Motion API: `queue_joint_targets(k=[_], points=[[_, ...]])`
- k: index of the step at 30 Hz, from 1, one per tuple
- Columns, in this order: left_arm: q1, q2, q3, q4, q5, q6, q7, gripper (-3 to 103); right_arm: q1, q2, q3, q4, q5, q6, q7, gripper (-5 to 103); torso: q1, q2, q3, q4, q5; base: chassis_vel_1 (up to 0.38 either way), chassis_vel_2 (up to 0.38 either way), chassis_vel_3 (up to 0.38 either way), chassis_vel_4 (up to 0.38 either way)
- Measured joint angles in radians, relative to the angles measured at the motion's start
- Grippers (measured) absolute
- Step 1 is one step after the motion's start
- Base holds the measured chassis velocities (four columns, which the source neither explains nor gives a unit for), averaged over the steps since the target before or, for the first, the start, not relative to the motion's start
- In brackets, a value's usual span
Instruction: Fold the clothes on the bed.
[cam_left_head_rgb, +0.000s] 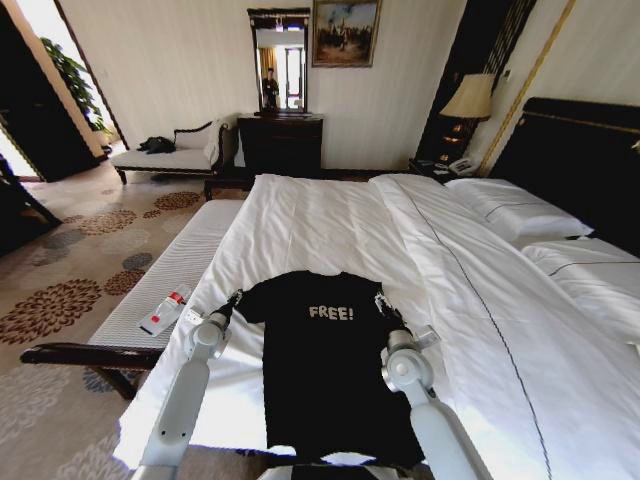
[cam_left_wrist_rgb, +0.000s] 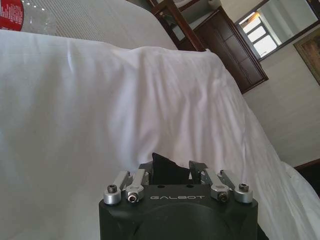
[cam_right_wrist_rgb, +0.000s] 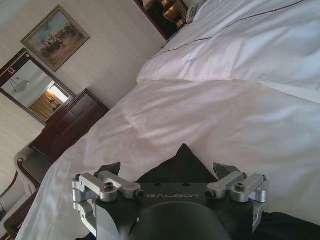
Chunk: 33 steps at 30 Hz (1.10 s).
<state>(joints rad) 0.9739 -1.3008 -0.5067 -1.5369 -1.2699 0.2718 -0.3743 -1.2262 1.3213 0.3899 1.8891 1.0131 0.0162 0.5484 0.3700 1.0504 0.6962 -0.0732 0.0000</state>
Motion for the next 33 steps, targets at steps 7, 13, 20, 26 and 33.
queue_joint_targets(k=[7, 13, 20, 26, 33], points=[[0.009, 0.010, 0.004, -0.018, -0.001, 0.000, 0.000, 15, 0.002, 0.002, -0.001, -0.002, -0.001, 0.000, 0.001, 100, 0.000, 0.000, 0.000, 0.0000, 0.0000, 0.000, 0.000, 0.000, 0.000], [0.017, 0.015, 0.004, -0.037, -0.003, 0.000, 0.000, 1, 0.003, 0.001, -0.003, -0.003, -0.001, 0.000, 0.002, 100, 0.000, 0.000, 0.000, -0.0001, 0.0000, 0.000, 0.000, 0.000, 0.000], [0.012, 0.056, 0.037, -0.089, -0.009, 0.002, 0.001, 0, 0.008, 0.001, -0.005, -0.011, -0.001, 0.000, 0.002, 100, 0.000, 0.000, 0.000, 0.0000, 0.0000, 0.000, 0.000, 0.000, 0.000], [-0.033, 0.108, 0.139, -0.132, -0.009, 0.002, 0.008, 0, 0.012, 0.001, -0.005, -0.022, -0.003, 0.000, 0.003, 100, 0.000, 0.000, 0.000, 0.0001, 0.0002, 0.000, 0.000, 0.000, 0.000], [-0.160, 0.107, 0.317, -0.075, 0.000, 0.003, 0.008, 0, 0.018, 0.005, -0.002, -0.032, -0.006, 0.000, 0.003, 100, 0.000, 0.000, 0.000, -0.0002, 0.0001, 0.000, 0.000, 0.000, 0.000]])
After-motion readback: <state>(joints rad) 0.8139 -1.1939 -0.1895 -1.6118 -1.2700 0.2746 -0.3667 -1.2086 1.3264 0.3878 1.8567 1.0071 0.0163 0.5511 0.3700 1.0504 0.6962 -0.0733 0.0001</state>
